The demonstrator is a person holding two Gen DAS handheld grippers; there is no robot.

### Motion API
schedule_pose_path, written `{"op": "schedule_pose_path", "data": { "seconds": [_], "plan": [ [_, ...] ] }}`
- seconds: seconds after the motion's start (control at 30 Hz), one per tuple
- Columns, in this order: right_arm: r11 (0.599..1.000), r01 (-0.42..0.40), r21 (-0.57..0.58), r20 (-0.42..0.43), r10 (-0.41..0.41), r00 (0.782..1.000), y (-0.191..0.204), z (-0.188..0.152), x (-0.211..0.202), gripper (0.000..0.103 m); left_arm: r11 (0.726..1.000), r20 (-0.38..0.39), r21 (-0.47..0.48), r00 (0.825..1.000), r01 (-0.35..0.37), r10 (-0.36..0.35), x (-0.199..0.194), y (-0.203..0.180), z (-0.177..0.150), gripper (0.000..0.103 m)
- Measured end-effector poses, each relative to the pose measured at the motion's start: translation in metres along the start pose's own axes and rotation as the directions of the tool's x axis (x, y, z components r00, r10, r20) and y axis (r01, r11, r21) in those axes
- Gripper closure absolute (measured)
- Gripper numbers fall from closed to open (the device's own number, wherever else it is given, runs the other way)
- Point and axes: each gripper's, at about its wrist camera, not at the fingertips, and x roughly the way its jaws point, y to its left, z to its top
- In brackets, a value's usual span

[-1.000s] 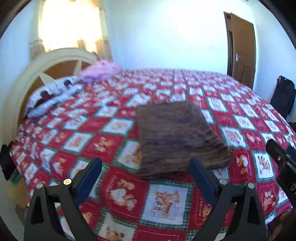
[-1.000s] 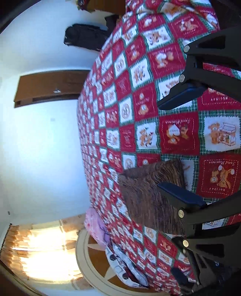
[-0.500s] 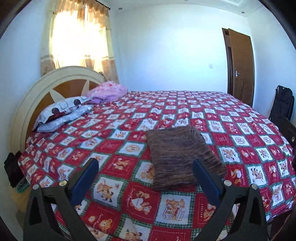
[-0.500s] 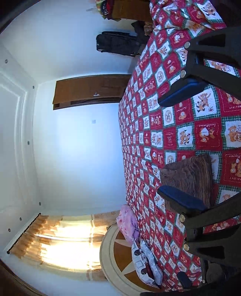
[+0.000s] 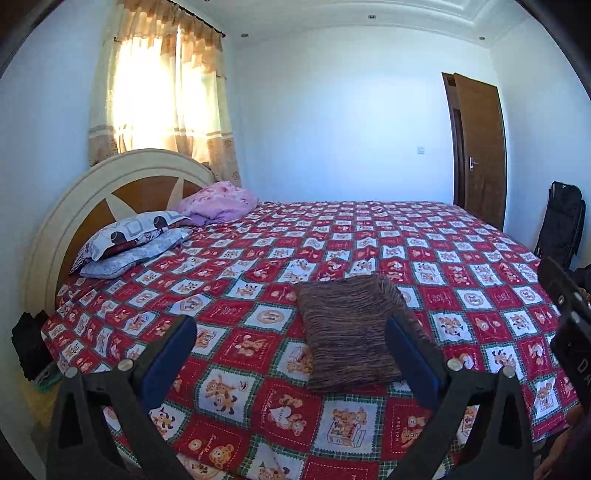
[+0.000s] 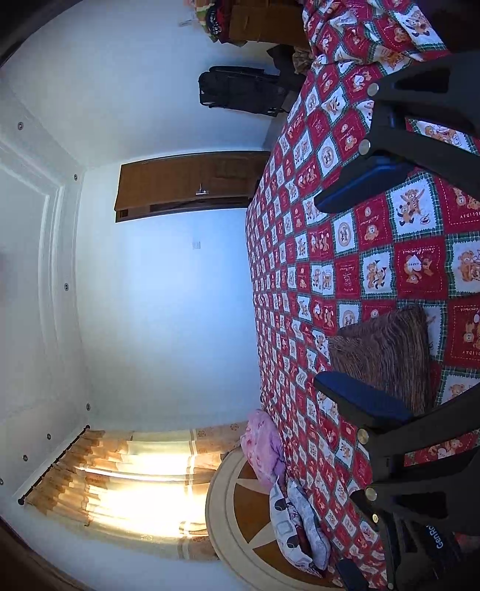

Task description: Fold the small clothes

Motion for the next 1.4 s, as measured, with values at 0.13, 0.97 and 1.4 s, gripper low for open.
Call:
{"op": "schedule_pose_path", "data": {
  "seconds": [0.13, 0.97, 1.4],
  "plan": [
    [1.0, 0.004, 0.008, -0.015, -0.004, 1.0, -0.0028, -0.0022, 0.0032, 0.015, 0.999, -0.016, 0.023, 1.0, -0.025, 0.026, 0.0043, -0.0037, -0.0024, 0.0],
    [1.0, 0.008, 0.028, -0.043, -0.007, 0.999, -0.0039, -0.0071, 0.0075, 0.015, 0.999, -0.051, 0.028, 0.998, -0.023, 0.025, 0.009, -0.0005, -0.0077, 0.0],
    [1.0, 0.01, 0.03, -0.046, -0.009, 0.999, -0.0014, -0.0076, 0.0063, 0.015, 0.999, -0.055, 0.029, 0.998, -0.018, 0.019, 0.0111, -0.0017, -0.008, 0.0]
  ]
}}
